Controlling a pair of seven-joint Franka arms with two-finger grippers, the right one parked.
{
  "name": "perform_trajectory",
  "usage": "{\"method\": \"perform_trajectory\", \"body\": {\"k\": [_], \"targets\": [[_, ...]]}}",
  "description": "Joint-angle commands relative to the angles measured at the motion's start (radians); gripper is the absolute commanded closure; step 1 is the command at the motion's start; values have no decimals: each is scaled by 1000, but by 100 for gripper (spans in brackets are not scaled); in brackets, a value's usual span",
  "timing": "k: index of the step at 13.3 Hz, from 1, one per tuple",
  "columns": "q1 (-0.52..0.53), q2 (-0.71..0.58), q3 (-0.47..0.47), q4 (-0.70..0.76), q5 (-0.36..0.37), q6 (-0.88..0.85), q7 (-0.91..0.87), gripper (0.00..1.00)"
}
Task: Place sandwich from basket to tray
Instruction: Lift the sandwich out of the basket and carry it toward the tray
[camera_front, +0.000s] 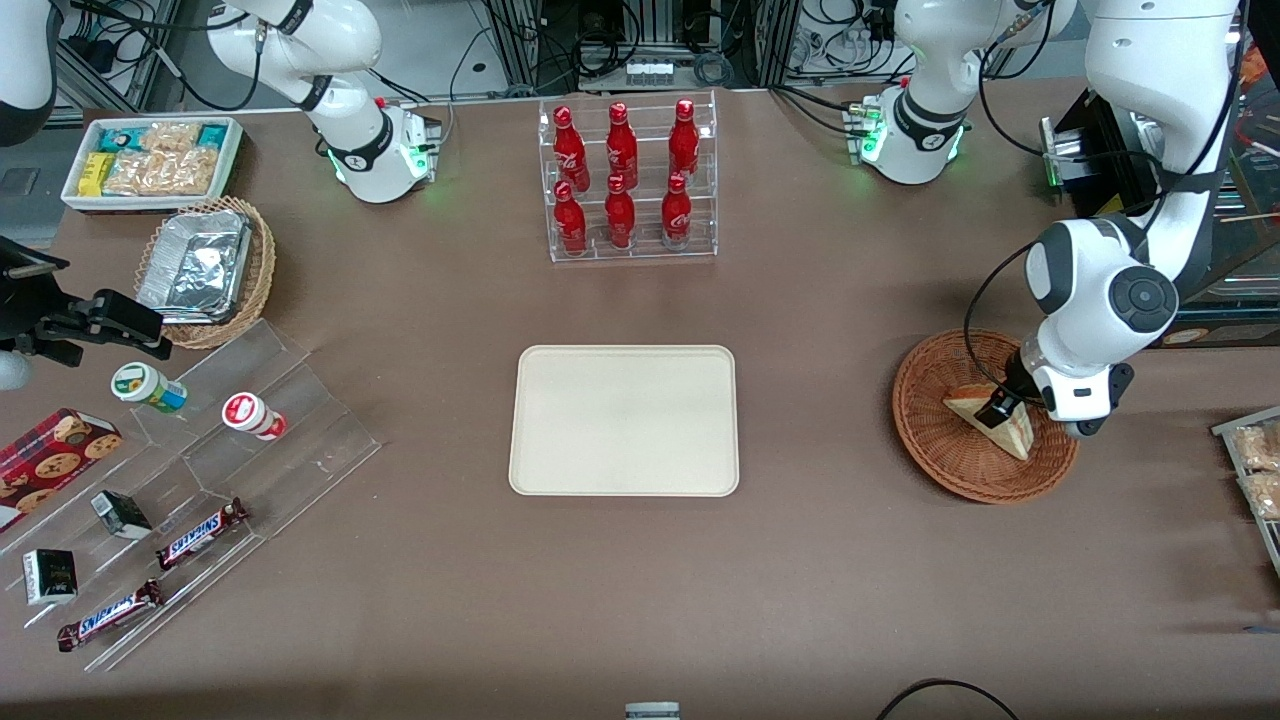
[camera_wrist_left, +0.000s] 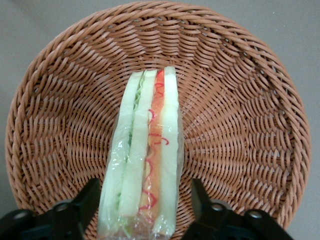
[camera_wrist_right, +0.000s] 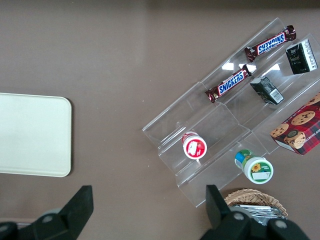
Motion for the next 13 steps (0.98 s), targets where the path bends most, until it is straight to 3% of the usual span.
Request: {"method": "perform_trajectory", "body": {"k": [1, 6, 10, 13], "targets": [[-9, -16, 6, 0, -6, -12, -4, 84], [-107, -133, 5, 88, 14, -249, -8, 90], [-268, -170, 5, 223, 46, -500, -10, 90], [-419, -147, 3, 284, 46, -517, 4, 90]]}}
